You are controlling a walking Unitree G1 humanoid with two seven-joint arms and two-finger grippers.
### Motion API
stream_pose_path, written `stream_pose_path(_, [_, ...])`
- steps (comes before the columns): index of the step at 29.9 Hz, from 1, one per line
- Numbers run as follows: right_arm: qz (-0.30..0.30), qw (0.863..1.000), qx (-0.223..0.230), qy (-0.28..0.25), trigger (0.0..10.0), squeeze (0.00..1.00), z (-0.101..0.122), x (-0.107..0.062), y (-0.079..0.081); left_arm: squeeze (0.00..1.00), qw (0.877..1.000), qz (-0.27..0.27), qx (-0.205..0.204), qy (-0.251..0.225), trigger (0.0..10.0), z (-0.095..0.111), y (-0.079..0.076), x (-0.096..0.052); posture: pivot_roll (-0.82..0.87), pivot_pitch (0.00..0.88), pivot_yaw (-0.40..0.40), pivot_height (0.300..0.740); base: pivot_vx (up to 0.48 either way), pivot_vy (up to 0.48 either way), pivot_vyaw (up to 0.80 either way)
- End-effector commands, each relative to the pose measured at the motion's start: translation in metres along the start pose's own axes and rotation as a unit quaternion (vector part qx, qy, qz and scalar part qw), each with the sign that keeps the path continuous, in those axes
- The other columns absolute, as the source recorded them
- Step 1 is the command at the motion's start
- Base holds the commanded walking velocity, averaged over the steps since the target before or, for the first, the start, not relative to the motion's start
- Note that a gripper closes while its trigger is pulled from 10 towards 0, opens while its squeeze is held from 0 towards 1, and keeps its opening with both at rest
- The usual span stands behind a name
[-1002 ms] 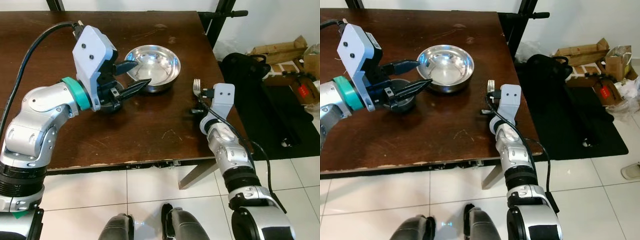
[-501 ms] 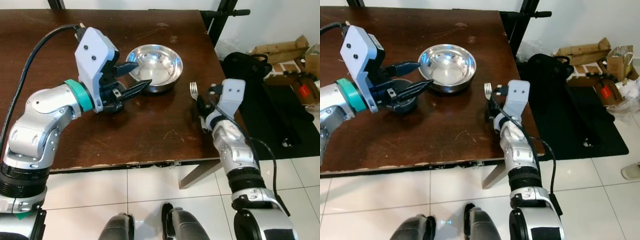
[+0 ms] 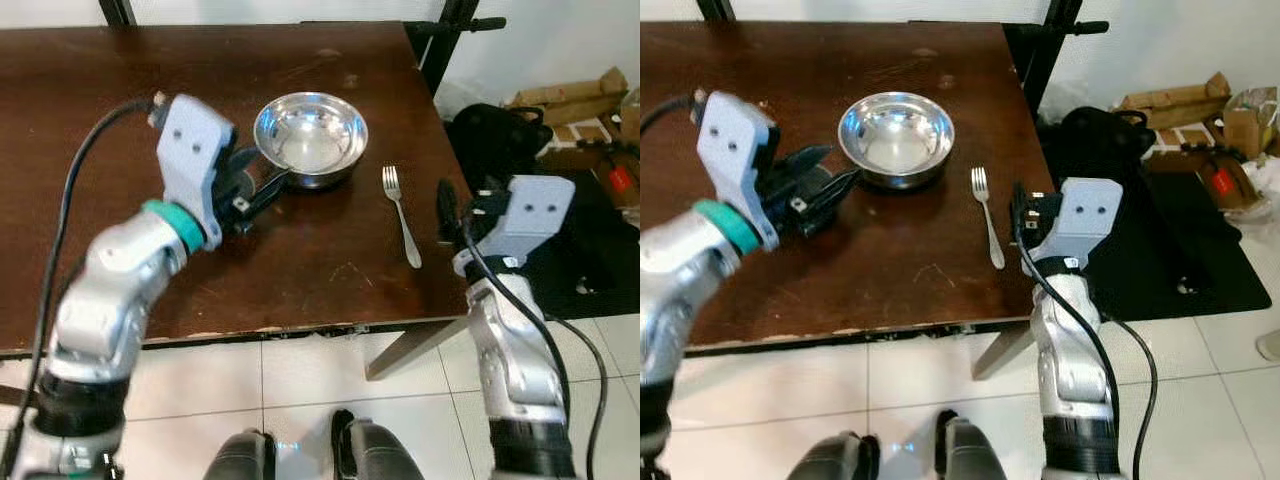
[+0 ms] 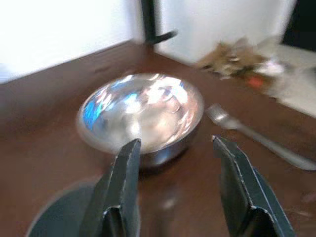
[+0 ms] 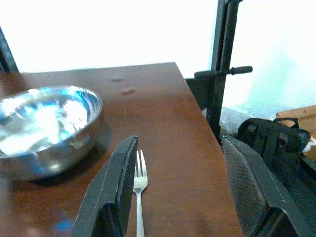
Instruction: Setting the table
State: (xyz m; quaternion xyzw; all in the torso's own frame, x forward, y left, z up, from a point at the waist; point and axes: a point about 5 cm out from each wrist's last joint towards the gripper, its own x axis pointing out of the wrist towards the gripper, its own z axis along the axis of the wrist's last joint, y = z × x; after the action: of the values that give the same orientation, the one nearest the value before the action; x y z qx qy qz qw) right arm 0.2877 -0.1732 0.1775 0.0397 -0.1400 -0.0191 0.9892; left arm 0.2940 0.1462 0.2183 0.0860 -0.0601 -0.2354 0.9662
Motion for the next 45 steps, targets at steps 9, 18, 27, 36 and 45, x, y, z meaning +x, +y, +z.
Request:
stream_pose_path(9, [0.007,1.000,-0.010,-0.024,10.0,0.00,0.021,0.001,-0.002,0.00,0.992,0.117,0.038,0.015,10.0,-0.034,0.005,-0.026,0.03,0.039,0.018,0.740,0.000,0.000,0.00])
stream_pose_path(18, [0.026,0.999,-0.010,-0.019,10.0,0.00,0.022,0.010,0.006,0.00,0.986,0.162,0.024,-0.001,10.0,-0.048,-0.004,-0.015,0.02,0.018,-0.009,0.740,0.000,0.000,0.00])
stream_pose_path(27, [0.018,1.000,-0.007,-0.010,10.0,0.00,0.020,0.010,0.004,0.00,0.984,0.175,0.011,-0.014,10.0,-0.045,0.000,-0.012,0.02,0.022,-0.005,0.740,0.000,0.000,0.00])
stream_pose_path(36, [0.016,1.000,-0.006,-0.003,10.0,0.00,0.015,0.008,0.004,0.00,0.984,0.178,0.000,-0.018,10.0,-0.046,0.000,-0.010,0.02,0.007,0.007,0.740,-0.313,0.000,0.00])
stream_pose_path(45, [0.003,1.000,-0.012,0.006,10.0,0.00,0.009,0.007,-0.005,0.00,0.984,0.175,-0.004,-0.020,10.0,-0.049,-0.003,-0.003,0.01,0.000,0.012,0.740,-0.345,0.000,0.00])
